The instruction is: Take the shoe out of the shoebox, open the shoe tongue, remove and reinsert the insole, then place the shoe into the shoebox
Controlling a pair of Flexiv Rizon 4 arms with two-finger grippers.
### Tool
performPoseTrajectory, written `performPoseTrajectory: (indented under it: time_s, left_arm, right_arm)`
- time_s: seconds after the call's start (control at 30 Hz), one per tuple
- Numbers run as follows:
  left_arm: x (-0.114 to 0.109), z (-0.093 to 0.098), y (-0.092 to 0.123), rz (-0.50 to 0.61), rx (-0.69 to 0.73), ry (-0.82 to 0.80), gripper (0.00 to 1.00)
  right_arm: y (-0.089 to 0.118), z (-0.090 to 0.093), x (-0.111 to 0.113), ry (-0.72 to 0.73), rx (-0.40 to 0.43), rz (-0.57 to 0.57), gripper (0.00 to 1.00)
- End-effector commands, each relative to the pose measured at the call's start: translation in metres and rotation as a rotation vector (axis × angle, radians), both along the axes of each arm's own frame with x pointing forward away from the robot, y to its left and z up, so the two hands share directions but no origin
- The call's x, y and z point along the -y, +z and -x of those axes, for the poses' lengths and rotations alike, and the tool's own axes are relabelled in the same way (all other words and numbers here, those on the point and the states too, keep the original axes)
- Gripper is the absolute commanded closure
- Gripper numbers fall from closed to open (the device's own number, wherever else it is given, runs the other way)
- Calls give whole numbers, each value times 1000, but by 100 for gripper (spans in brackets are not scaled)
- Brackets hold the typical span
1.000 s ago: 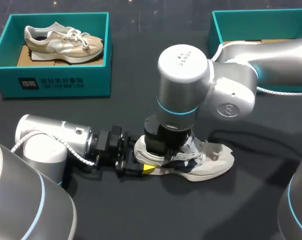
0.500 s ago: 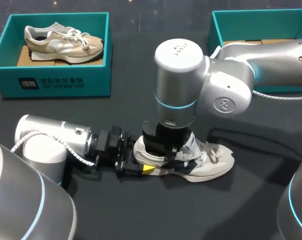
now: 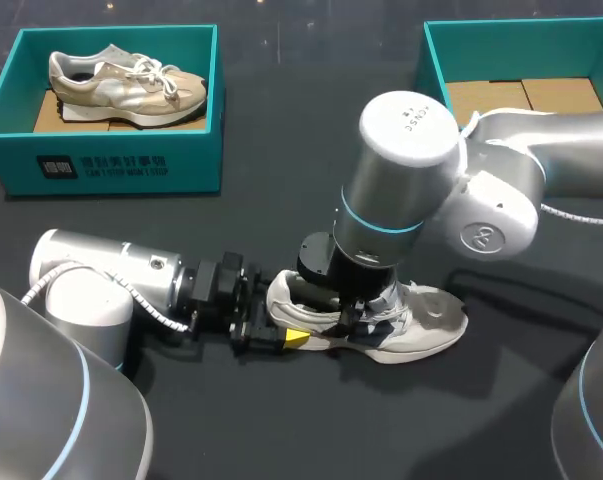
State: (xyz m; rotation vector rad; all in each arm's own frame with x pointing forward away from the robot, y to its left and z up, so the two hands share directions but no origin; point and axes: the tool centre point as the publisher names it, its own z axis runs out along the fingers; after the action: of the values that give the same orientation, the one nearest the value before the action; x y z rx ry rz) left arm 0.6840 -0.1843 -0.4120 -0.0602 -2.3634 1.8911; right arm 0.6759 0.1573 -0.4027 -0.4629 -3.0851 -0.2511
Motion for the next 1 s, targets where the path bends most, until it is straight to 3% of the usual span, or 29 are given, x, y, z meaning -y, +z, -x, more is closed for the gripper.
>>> performPoseTrajectory:
  time_s: [0.03,1.0]
  left_arm:
    - [2,-1,-2,-3,-1,0,100]
    - [2,-1,-2,-3,-1,0,100]
  right_arm:
    - [8,1,15,5,45,-157,100]
    - [34,-11,34,-9,175,-484,100]
